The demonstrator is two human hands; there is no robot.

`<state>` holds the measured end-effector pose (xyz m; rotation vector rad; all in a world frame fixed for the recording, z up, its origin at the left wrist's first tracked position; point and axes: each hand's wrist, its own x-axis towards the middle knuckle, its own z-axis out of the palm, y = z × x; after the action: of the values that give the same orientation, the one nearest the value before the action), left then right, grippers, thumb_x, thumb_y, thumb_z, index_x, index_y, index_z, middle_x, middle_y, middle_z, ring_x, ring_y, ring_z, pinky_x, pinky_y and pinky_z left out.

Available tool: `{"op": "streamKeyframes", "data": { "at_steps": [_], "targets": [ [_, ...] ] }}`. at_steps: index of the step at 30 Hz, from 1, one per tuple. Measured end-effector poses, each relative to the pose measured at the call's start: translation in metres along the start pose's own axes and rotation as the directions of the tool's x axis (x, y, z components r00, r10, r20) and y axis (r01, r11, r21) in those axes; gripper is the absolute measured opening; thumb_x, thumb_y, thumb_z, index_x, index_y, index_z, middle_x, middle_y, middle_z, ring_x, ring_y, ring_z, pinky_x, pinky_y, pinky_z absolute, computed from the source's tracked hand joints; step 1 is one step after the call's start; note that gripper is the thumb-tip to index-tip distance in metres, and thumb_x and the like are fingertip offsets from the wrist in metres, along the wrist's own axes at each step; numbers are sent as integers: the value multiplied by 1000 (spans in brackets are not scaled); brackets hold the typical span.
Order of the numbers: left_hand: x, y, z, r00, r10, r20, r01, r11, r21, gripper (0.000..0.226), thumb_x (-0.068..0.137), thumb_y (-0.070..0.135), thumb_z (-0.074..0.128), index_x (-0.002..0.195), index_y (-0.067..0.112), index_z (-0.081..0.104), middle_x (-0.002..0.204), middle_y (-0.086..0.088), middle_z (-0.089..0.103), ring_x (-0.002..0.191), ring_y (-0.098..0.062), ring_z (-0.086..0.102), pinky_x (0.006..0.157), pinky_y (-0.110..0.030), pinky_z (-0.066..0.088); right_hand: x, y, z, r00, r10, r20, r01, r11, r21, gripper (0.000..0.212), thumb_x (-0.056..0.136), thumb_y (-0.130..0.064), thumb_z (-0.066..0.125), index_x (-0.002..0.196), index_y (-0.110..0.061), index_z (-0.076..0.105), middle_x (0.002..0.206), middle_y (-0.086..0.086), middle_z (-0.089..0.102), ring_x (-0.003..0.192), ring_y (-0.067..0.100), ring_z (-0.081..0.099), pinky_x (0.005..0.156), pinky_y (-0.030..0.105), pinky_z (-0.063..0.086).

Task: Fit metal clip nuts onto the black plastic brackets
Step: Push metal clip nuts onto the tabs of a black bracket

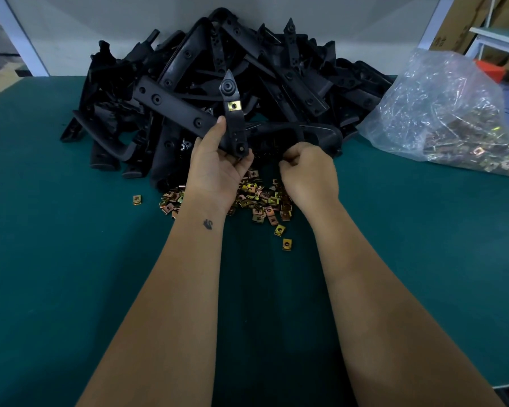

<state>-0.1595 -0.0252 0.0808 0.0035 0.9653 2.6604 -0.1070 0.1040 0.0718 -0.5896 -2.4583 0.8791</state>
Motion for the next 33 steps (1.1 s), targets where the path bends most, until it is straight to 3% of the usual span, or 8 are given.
{"op": "streamKeyframes", "data": {
  "at_steps": [2, 7, 11, 17, 23, 27, 31, 33],
  "targets": [
    [0, 0, 1, 1000, 0, -6, 0, 1000, 6, 19, 97, 20, 61, 113, 12, 56, 97, -8, 63, 76, -18, 62, 61, -28, 55, -3, -3, 1, 994, -107, -28, 102, 982, -157, 23, 93, -21, 58, 113, -17, 67, 110, 5, 63, 102, 24, 58, 68, 31, 45],
    [0, 0, 1, 1000, 5, -29, -4, 1000, 28, 24, 97, 22, 60, 118, 11, 55, 101, -8, 62, 80, -18, 60, 60, -26, 54, -8, -12, 12, 971, -219, 93, 234, 951, -201, 31, 93, -37, 61, 111, -15, 72, 113, 9, 59, 111, 27, 50, 82, 34, 45],
    [1, -1, 1, 1000, 9, -16, -8, 1000, 28, 23, 97, 21, 61, 117, 11, 54, 100, -8, 62, 81, -18, 60, 61, -28, 55, -10, -12, 15, 969, -207, 131, 229, 956, -185, 29, 93, -36, 63, 113, -18, 73, 114, 10, 58, 114, 28, 48, 86, 34, 42],
    [1, -1, 0, 1000, 6, -11, -6, 1000, 20, 20, 97, 21, 61, 115, 13, 56, 101, -7, 63, 81, -18, 60, 60, -27, 55, -8, -10, 12, 980, -177, 89, 182, 981, -60, 10, 88, -22, 66, 96, -21, 73, 107, 6, 60, 108, 26, 52, 86, 41, 49],
    [1, -1, 0, 1000, 6, -21, -6, 1000, 21, 27, 97, 21, 61, 120, 10, 53, 100, -8, 62, 80, -18, 60, 60, -27, 54, -9, -11, 16, 972, -194, 132, 205, 976, -76, 30, 88, -30, 68, 116, -21, 70, 117, 8, 62, 114, 27, 51, 94, 41, 46],
    [1, -1, 0, 1000, 3, -31, -2, 1000, 20, 26, 97, 22, 62, 118, 10, 55, 99, -8, 63, 78, -17, 62, 60, -27, 54, -9, -12, 15, 963, -232, 135, 245, 966, -82, 20, 89, -27, 66, 107, -21, 72, 109, 4, 66, 106, 25, 57, 89, 40, 48],
    [2, -1, 0, 999, -1, -45, 1, 1000, 18, 21, 97, 22, 62, 113, 11, 56, 97, -8, 63, 76, -18, 62, 60, -27, 54, -6, -12, -3, 987, -132, 97, 130, 991, 27, 18, 93, -24, 56, 95, -21, 73, 87, -4, 71, 77, 12, 63, 66, 32, 51],
    [1, -1, 1, 999, -5, -49, 6, 1000, 17, 17, 97, 22, 62, 110, 12, 57, 97, -7, 63, 77, -18, 62, 59, -27, 54, -2, -9, -14, 995, -68, 79, 65, 997, 34, 21, 91, -21, 52, 85, -19, 72, 76, -3, 69, 68, 13, 62, 59, 33, 48]
  ]
}}
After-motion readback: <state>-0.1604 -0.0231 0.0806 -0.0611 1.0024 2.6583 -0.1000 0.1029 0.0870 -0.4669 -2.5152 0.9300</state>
